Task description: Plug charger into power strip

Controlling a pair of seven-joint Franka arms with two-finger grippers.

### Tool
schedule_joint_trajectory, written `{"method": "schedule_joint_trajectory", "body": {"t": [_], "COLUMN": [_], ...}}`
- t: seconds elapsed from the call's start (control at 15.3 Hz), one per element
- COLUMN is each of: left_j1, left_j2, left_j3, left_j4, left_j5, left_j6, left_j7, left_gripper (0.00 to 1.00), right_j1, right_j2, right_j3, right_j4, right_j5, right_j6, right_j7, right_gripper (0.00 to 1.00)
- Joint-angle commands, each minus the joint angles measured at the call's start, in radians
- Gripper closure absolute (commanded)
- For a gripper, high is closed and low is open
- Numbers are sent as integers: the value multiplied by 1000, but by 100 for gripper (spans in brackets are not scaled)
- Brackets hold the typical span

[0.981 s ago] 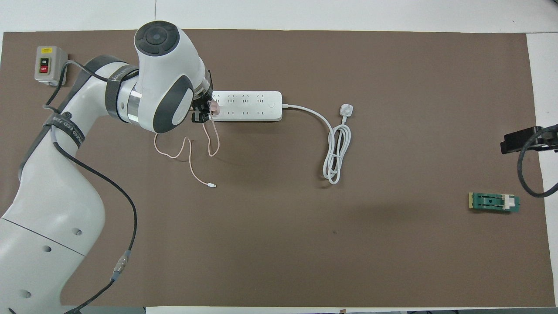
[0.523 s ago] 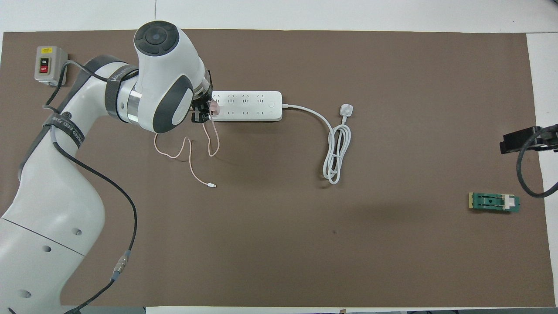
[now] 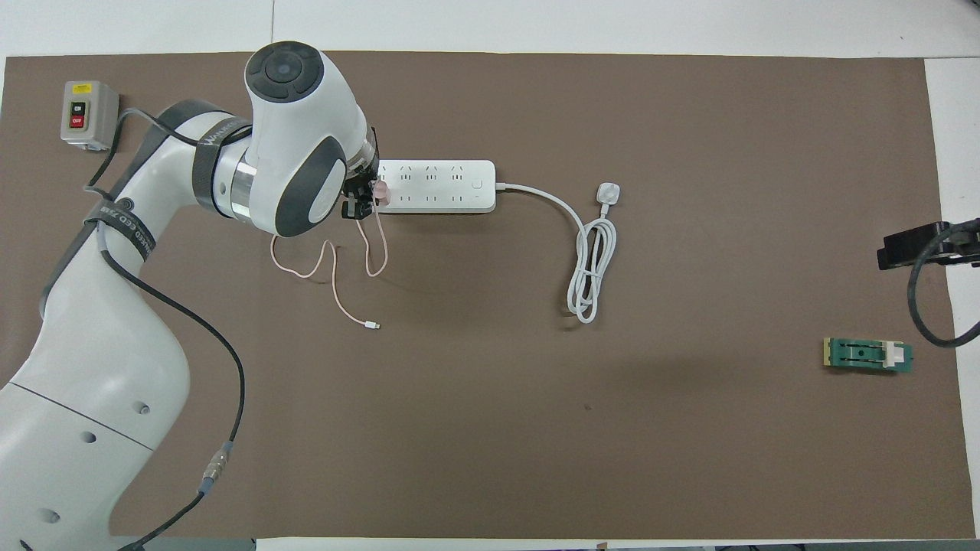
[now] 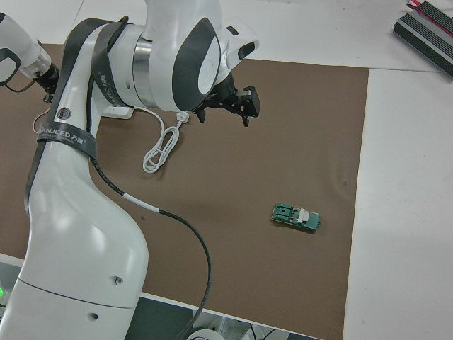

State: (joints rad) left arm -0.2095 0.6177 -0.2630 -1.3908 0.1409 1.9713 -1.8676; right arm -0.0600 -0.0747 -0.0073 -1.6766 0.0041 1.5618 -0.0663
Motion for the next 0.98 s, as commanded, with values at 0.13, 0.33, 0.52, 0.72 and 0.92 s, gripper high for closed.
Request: {"method": "schedule_joint_trajectory", "body": {"t": [0.13,0.33,0.52,0.72,0.92], "left_j1": [-4,-4,-5,-5,2], "left_j2": [5,13,-19,-61,-69], "left_j3": [5,5,7,10,8], "left_j4": [-42,-65,-117,-216,-251], "left_j5": [16,14,16,20,52], "left_j6": [35,78,135,272,307], "left_j7": [-2,-11,-60,-119,-127], "left_gripper": [100,100,100,100,100], "right_j1": [-21,-21,-21,-21,-21], "right_j2": [-16,-16,-16,-17,-17], "right_j3": [12,12,12,12,12], "right_j4": [-8,-8,-9,-11,-11], "right_j5": [20,20,19,20,20], "right_j6": [-5,-3,-3,-5,-5], "right_j7": [5,9,19,14,14], "right_gripper": [0,0,0,0,0]}}
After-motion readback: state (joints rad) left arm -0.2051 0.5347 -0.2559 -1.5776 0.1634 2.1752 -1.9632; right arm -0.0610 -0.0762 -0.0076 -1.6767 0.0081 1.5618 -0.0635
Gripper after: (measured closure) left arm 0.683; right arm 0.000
